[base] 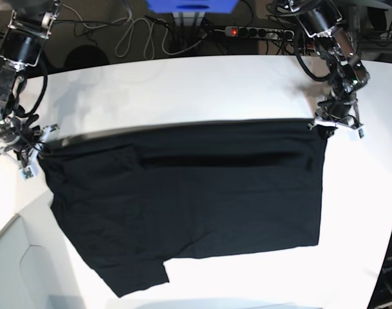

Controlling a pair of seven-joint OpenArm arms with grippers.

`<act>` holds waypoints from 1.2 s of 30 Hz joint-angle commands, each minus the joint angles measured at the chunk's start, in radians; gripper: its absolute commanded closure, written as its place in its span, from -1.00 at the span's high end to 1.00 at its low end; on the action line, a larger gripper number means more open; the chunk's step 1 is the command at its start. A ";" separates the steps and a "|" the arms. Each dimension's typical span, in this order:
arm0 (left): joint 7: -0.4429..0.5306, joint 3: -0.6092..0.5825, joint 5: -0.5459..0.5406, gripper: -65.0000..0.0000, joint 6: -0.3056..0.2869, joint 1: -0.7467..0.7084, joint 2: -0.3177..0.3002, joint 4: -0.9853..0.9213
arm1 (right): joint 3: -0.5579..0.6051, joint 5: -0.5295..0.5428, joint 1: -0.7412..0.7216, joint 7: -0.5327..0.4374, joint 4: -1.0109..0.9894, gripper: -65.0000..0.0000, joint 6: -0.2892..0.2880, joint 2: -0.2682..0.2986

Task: Fold the T-shirt properly
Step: 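Pull the held shoulders toward the robot, sliding the shirt along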

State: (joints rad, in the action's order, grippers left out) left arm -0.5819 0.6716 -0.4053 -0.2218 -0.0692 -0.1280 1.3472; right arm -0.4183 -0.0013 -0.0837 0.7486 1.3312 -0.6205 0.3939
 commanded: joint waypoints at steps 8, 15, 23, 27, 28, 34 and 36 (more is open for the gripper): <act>-0.039 0.003 0.030 -1.00 0.017 -0.008 -0.008 -0.001 | -0.011 0.005 -0.021 0.013 0.023 0.26 -0.023 0.038; -0.039 0.003 0.029 -1.00 0.017 -0.016 -0.008 0.001 | -0.012 0.005 -0.021 0.010 0.014 0.31 -0.023 0.037; -0.039 0.003 0.029 -1.00 0.017 -0.024 -0.009 0.002 | -0.012 0.002 -0.087 0.010 -0.072 0.31 -0.023 0.021; -0.039 0.003 0.029 -1.00 0.017 -0.024 -0.019 0.002 | -0.012 0.002 -0.087 0.009 -0.092 0.31 -0.023 0.020; -0.039 0.003 0.029 -1.00 0.017 -0.024 -0.025 0.002 | -0.012 0.002 -0.086 0.009 -0.092 0.31 -0.023 0.020; -0.039 0.003 0.029 -1.00 0.017 -0.024 -0.031 0.001 | -0.009 0.001 -0.078 0.007 -0.097 0.29 -0.025 0.017; -0.039 0.003 0.029 -1.00 0.017 -0.024 -0.031 0.002 | -0.007 0.001 -0.080 0.007 -0.121 0.28 -0.025 0.017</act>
State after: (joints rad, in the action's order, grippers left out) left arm -0.5804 0.6712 -0.4114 -0.2218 -0.0856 -0.1497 1.3479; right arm -0.4240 -0.0025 -0.1478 0.7643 1.1980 -0.6205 0.3935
